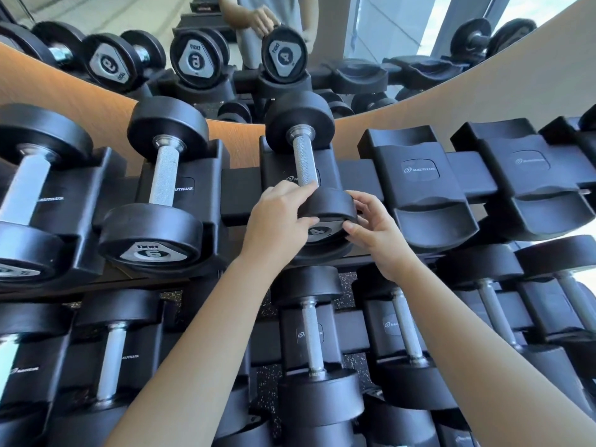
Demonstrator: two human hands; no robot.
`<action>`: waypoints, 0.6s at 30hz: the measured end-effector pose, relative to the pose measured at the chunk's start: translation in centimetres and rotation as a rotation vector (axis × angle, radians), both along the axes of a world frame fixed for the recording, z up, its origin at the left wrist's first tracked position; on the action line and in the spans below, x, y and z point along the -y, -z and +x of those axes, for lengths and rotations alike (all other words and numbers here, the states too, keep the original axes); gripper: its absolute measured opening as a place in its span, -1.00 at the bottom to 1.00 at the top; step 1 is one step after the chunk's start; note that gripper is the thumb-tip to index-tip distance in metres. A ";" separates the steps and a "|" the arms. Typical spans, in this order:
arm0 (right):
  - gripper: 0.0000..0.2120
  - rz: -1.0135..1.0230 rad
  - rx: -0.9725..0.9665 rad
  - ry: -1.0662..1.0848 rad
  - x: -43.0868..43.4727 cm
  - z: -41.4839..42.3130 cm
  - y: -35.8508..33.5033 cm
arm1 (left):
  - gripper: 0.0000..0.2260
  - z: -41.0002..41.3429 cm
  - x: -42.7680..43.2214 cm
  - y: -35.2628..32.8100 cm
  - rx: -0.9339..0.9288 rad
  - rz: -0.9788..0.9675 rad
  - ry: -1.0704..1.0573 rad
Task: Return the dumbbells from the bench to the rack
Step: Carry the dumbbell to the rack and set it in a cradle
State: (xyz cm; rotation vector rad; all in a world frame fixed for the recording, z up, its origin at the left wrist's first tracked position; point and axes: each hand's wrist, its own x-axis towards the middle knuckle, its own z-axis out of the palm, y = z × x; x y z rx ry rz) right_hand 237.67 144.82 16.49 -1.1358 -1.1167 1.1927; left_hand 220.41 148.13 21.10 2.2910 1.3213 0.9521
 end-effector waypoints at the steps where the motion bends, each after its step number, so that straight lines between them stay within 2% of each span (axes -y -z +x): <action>1: -0.58 0.006 0.048 0.004 -0.1 0.1 -0.3 | -0.53 -0.2 0.0 0.2 0.030 0.004 -0.010; 7: -0.57 0.138 0.587 0.040 -0.8 -2.0 -3.4 | -0.50 -1.8 0.4 1.3 0.192 -0.011 0.008; 11: -0.57 0.266 0.919 0.014 -1.2 -3.7 -5.4 | -0.50 -2.4 0.6 2.6 0.376 -0.168 0.046; 13: -0.57 0.260 1.002 0.005 -1.3 -3.7 -5.7 | -0.47 -2.6 0.6 3.4 0.493 -0.303 0.048; 15: -0.57 0.243 1.007 -0.003 -1.3 -3.6 -5.8 | -0.47 -2.8 0.6 3.9 0.574 -0.406 0.033; 18: -0.58 0.254 1.006 0.016 -1.2 -3.6 -5.4 | -0.49 -2.5 0.4 4.3 0.629 -0.452 0.025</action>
